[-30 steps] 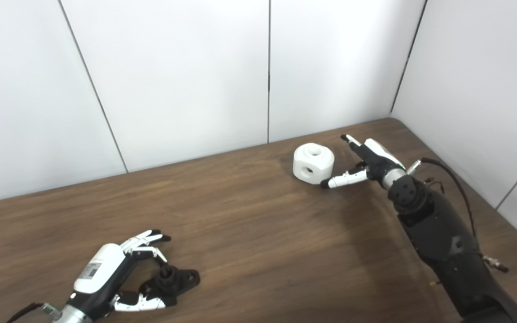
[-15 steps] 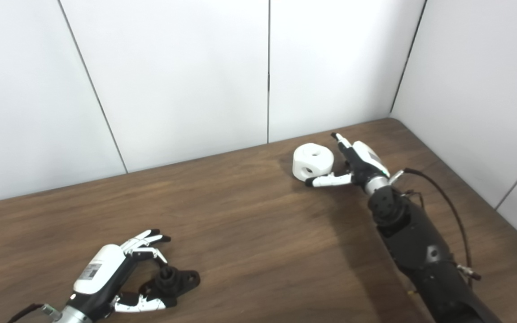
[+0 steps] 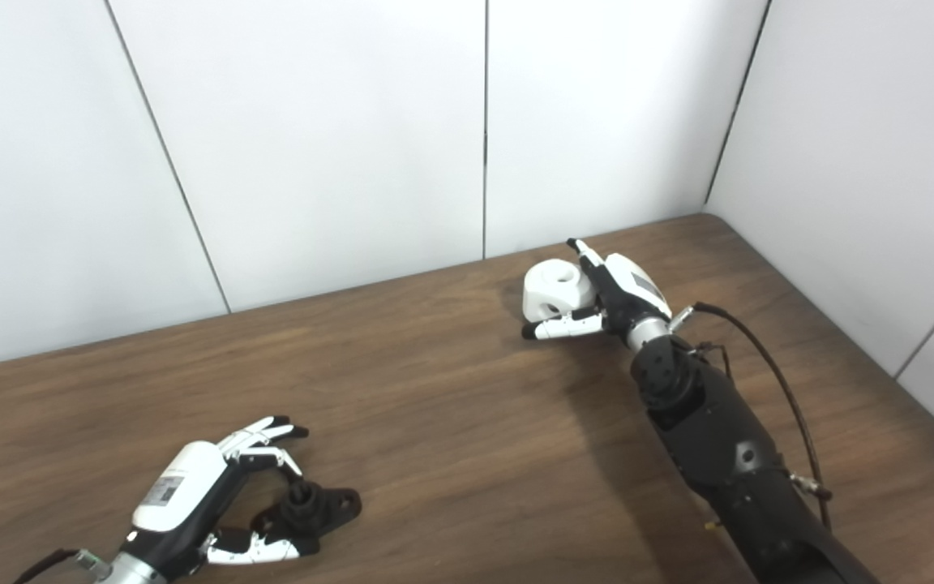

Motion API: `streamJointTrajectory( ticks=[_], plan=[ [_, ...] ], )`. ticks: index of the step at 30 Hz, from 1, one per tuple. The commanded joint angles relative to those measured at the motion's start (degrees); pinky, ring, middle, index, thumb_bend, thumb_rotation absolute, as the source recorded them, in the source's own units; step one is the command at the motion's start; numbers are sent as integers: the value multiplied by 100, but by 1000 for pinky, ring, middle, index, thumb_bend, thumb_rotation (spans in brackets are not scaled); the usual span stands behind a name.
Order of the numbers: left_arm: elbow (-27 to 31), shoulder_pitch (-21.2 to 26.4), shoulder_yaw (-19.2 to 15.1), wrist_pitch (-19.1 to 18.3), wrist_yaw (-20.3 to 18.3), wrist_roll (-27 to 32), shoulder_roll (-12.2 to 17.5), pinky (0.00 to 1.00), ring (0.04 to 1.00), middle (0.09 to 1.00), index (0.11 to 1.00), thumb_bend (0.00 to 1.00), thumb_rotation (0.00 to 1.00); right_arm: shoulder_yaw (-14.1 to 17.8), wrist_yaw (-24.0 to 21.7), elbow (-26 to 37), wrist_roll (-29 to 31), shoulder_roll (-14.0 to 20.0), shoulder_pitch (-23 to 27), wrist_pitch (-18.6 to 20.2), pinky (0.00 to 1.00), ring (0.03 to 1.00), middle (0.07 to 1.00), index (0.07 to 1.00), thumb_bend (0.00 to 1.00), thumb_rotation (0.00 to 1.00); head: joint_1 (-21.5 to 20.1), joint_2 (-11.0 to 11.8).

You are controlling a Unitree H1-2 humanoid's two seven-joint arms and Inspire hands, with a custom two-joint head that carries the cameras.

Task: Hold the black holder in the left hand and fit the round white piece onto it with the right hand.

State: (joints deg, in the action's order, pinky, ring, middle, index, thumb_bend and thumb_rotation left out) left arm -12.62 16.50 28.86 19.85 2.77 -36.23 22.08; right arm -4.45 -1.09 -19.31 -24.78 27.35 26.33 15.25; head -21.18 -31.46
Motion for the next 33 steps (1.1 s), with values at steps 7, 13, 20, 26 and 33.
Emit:
streamJointTrajectory(
  ticks=[7, 13, 20, 26, 33],
  plan=[
    [-304, -384, 209, -69, -411, -307, 140, 843, 915, 843, 480, 523, 51, -161, 457, -184, -172, -229, 72, -276, 715, 841, 898, 872, 992, 399, 52, -49],
    [-321, -404, 166, 27, -366, -239, 148, 843, 911, 840, 481, 523, 50, -42, 1132, -352, -226, -368, 28, -624, 714, 820, 844, 686, 894, 257, 34, -58],
    [-305, -403, 173, 27, -390, -299, 165, 845, 912, 845, 481, 523, 51, -25, 1861, -629, -407, -468, 30, -1034, 660, 755, 760, 484, 525, 138, 63, -82],
    [-304, -401, 184, 25, -382, -339, 168, 838, 907, 846, 481, 523, 51, -74, 1964, -621, -476, -468, 7, -1051, 632, 736, 744, 483, 519, 135, 85, -89],
    [-337, -401, 179, 80, -335, -346, 160, 832, 899, 844, 481, 523, 52, -107, 2070, -627, -513, -478, -6, -1114, 617, 715, 721, 483, 519, 132, 124, -103]
  ],
)
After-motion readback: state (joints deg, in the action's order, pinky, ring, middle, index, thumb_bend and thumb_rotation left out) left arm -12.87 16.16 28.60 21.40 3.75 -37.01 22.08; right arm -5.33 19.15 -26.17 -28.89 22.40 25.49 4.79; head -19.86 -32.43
